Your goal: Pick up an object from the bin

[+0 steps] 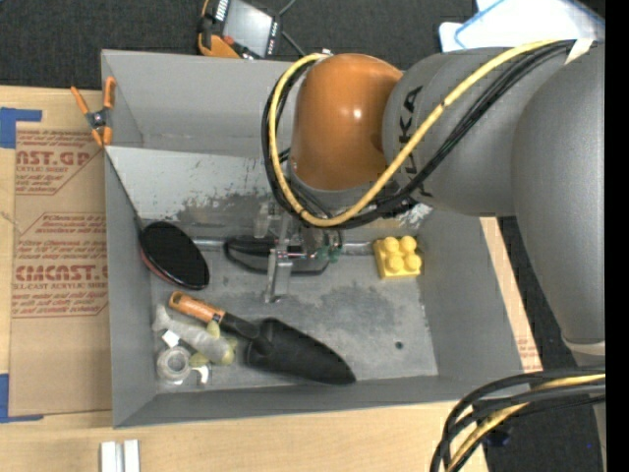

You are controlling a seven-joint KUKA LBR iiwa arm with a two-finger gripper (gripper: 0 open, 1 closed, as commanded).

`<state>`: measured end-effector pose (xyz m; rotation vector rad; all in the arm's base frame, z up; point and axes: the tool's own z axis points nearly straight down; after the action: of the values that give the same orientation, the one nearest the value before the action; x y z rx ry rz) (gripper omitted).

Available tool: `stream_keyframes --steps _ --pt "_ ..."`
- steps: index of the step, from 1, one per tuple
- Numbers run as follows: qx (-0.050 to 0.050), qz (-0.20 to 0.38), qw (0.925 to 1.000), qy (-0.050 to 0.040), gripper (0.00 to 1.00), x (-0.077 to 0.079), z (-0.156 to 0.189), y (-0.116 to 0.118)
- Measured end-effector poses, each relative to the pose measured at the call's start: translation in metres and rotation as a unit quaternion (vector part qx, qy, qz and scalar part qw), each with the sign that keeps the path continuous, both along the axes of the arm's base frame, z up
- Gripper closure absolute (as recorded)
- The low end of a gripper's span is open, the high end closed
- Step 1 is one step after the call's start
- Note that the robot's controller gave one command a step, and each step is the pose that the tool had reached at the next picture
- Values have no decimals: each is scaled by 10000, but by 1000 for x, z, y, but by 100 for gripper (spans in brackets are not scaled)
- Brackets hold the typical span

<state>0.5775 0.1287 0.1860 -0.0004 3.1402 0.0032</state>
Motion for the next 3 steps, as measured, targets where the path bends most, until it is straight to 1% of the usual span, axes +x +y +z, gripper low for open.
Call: stream_keyframes --steps 1,2,3 --pt "0 0 10000 0 0 0 0 0" --pt "7 -977 9952 9 0 -23 -41 1" --pt "-4 69 10000 4 0 -54 -54 -29"
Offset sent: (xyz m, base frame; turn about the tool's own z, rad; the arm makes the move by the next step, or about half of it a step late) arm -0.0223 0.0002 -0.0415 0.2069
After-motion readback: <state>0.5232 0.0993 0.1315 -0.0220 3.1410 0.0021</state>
